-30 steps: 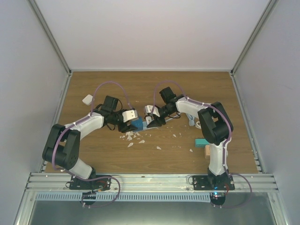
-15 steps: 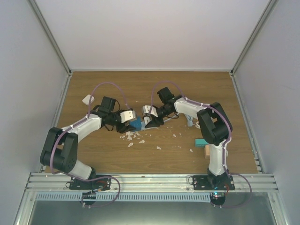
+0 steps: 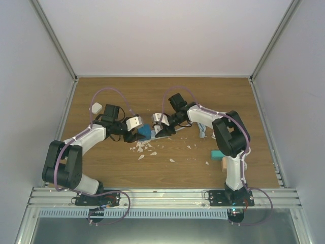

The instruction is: Pull the plug off the socket

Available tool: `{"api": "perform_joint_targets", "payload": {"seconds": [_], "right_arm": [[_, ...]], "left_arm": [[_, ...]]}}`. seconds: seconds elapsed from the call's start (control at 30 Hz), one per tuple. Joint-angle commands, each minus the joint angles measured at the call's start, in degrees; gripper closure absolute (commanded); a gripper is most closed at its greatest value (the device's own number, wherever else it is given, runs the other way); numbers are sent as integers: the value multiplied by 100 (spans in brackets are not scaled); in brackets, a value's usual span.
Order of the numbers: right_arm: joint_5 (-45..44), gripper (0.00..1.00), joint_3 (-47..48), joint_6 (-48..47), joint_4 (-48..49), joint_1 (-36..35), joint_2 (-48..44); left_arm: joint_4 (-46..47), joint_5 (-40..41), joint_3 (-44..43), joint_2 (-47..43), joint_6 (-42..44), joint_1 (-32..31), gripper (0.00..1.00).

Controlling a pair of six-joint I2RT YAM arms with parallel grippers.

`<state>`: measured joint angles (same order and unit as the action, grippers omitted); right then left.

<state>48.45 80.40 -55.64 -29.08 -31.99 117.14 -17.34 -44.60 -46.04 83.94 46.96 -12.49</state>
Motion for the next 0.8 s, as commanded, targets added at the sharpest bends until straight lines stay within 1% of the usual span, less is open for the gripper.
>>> {"api": "perform_joint_targets", "payload": {"seconds": [0.0,0.1,0.17,0.23,0.3,0.43,0.53,0.67,0.7,0.77], "right_arm": [[-1228,92,-46,88,-103,-8,496],[-1253,92,-8,80,-145,-10,520],[-1252,92,13,79,-165,-9,535],[-1268,92,32,79,-192,-20,556],[-1252,92,43,89,-194,-19,556],[-1212,92,32,123,-193,-28,564],[-1184,92,24,124,-194,-25,573],[-1180,92,42,107,-203,-42,586],[-1184,92,50,106,-211,-37,590],[-1180,92,54,103,-219,-36,595]], "left_arm": [[498,-1055,-46,-304,424,-64,83],[325,-608,-50,-142,1028,-54,79],[204,-425,-114,-27,1153,-50,76],[137,-335,-183,76,1147,-54,70],[101,-323,-247,155,1045,-56,61],[50,-270,-380,303,912,-115,36],[119,-210,-450,393,841,-152,24],[77,-136,-621,605,795,-206,15],[46,-132,-670,666,790,-219,14],[-59,-101,-754,764,826,-253,14]]}}
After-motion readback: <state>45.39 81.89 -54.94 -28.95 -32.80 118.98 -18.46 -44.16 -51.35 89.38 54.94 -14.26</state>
